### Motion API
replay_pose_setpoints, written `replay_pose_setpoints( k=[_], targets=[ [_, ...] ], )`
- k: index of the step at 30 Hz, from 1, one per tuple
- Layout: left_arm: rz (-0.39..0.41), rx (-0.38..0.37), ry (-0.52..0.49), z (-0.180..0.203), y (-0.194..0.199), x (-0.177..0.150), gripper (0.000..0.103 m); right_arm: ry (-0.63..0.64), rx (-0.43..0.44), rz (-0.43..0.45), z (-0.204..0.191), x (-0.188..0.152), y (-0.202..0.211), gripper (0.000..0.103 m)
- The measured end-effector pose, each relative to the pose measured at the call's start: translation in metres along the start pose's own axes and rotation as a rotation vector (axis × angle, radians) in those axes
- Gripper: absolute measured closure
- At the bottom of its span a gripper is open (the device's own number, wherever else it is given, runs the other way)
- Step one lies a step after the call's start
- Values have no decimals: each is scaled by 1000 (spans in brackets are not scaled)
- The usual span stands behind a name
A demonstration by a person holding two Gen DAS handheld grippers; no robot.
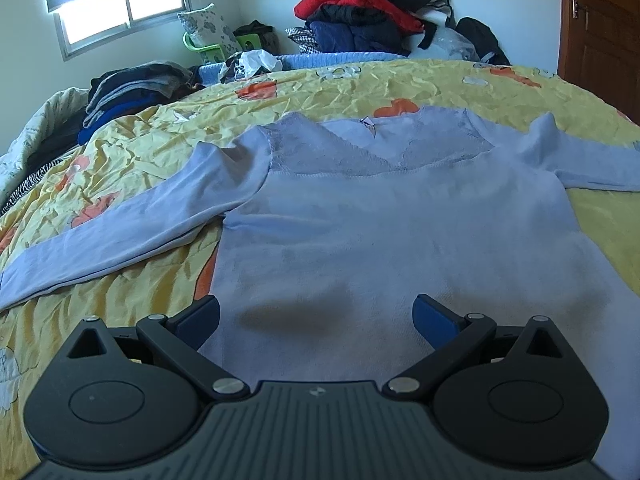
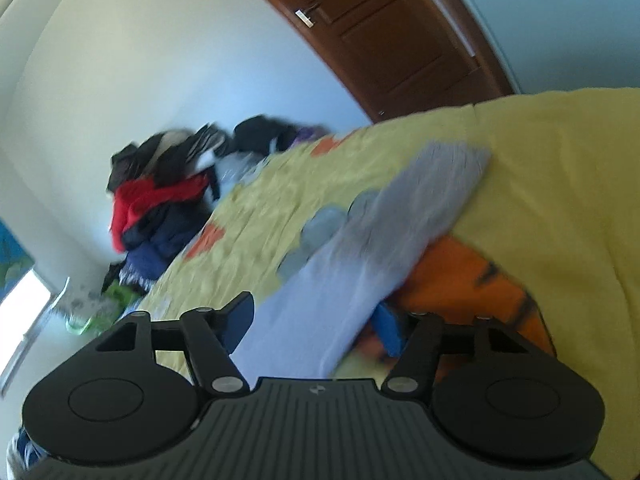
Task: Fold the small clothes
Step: 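Grasp the sweater's sleeve cuff with the right gripper and lift it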
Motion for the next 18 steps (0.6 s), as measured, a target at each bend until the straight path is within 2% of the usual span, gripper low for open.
replay_pose_setpoints(
  k=[3,9,10,13,18],
  targets=[
    [-1,0,-5,3,-2,2,0,-17,-27,31,8,19,-22,47],
    [-8,9,-9,4,-7,5,0,-99,-77,24,23,24,-44,91],
    [-11,10,-8,3,-8,6,0,-116,-73,22,25,23,-44,93],
    [-10,20,5,-1,-12,10,0,-120,-58,25,20,21,-37,92],
    [-25,44,42,-15,-19,12,0,-54,78,-9,-30,5,-17,92]
  ],
)
Point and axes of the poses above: each gripper's, at about its wrist camera, not at the fingertips, and y roughly against the way its jaws point, z to its right, x to its top, the point moved 10 cm from there along -y, roughly the way its jaws point, and after that the axes turned 3 degrees about y, right-handed, at the moved point
